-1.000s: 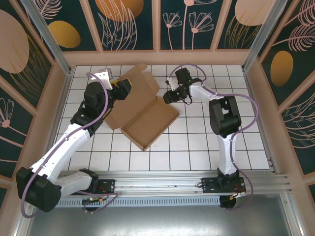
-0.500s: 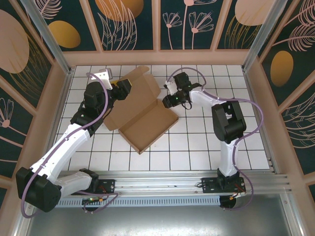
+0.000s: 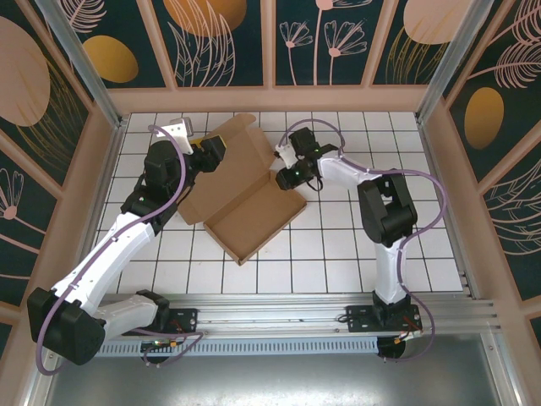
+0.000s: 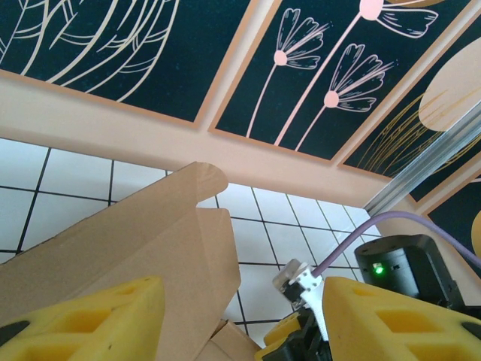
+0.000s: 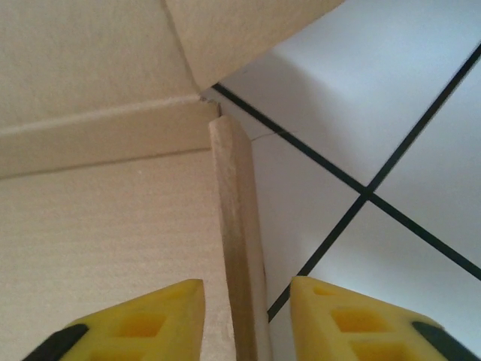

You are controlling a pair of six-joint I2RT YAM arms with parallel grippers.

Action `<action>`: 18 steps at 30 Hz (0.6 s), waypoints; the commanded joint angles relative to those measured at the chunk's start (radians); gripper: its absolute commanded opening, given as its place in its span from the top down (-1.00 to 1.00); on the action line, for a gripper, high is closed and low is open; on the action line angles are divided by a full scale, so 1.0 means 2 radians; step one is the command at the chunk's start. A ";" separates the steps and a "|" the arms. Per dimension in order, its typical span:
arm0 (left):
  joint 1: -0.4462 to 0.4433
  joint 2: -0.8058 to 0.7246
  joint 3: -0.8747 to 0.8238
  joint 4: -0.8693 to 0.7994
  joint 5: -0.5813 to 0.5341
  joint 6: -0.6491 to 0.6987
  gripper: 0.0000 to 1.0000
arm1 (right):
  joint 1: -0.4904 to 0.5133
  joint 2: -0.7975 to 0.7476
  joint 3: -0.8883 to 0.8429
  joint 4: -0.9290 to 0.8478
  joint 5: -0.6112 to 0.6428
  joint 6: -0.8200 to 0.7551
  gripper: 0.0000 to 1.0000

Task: Fold the paper box

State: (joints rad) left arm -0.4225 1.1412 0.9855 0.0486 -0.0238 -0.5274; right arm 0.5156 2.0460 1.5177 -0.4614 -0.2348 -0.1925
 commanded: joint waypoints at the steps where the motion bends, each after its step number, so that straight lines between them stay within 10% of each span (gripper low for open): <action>1: 0.002 -0.010 -0.002 0.013 0.004 0.002 -0.15 | 0.012 0.011 0.000 -0.020 0.032 -0.007 0.41; 18: 0.003 -0.013 -0.003 0.014 0.007 0.000 -0.15 | 0.027 0.015 -0.024 -0.021 0.073 -0.008 0.39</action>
State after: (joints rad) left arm -0.4225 1.1324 0.9855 0.0486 -0.0235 -0.5274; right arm 0.5613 2.0598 1.4868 -0.4831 -0.1169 -0.2039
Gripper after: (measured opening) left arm 0.576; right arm 0.301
